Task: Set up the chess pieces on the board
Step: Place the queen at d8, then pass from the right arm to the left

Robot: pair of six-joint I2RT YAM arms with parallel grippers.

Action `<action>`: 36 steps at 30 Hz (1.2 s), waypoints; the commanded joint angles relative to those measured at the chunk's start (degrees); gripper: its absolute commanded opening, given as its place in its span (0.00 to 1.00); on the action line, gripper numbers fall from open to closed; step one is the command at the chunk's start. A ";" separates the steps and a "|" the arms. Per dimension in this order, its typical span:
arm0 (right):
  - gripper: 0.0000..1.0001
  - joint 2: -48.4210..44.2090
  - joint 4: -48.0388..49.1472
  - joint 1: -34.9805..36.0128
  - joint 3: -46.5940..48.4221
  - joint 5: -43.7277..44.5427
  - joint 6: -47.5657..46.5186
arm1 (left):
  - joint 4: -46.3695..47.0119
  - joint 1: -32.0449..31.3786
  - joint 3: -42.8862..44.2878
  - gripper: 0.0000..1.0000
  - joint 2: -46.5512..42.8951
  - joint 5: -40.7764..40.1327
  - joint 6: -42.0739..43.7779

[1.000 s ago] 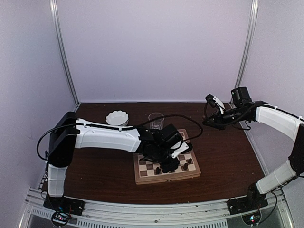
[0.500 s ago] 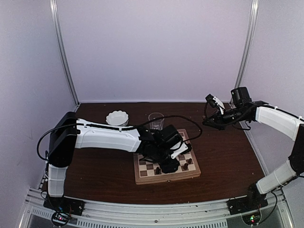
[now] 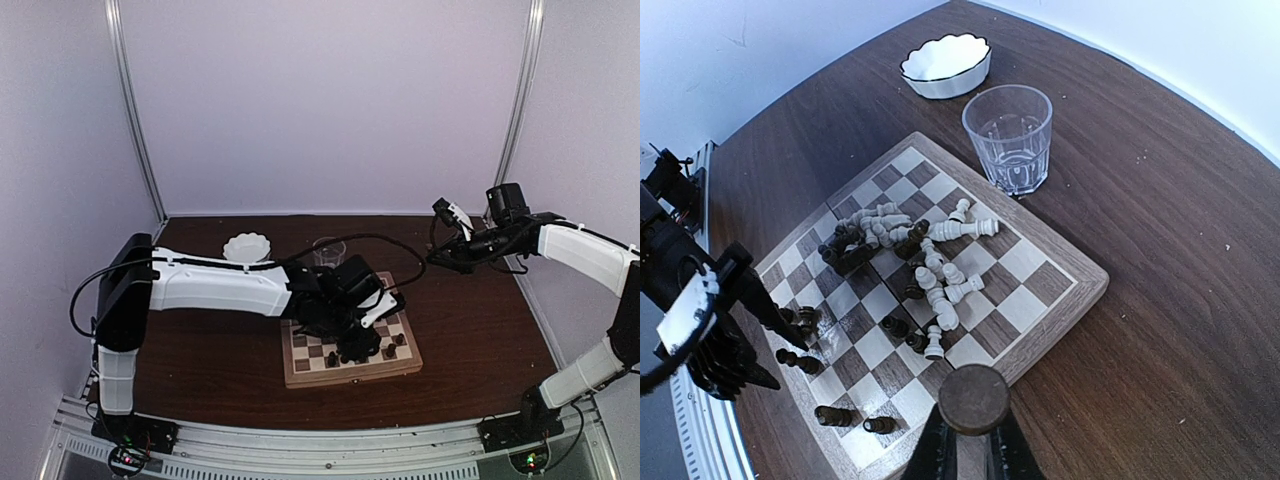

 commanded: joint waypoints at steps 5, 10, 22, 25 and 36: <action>0.04 -1.95 -1.53 -0.34 0.69 -2.59 -1.62 | 8.32 4.09 -5.86 0.42 -14.17 0.62 -6.20; 0.04 -3.99 -8.39 4.81 4.60 0.03 -7.58 | 14.09 9.65 -8.73 0.43 -18.87 10.93 -16.83; 0.04 -3.41 -21.01 22.49 12.70 18.96 -16.97 | 28.66 11.36 -10.82 0.47 -17.53 22.86 -33.06; 0.04 -2.96 -21.29 24.02 13.22 20.71 -16.73 | 31.79 11.31 -11.50 0.47 -17.02 24.57 -35.34; 0.04 -0.18 -21.78 26.55 15.01 22.58 -16.16 | 30.75 11.24 -9.33 0.48 -14.65 24.22 -36.10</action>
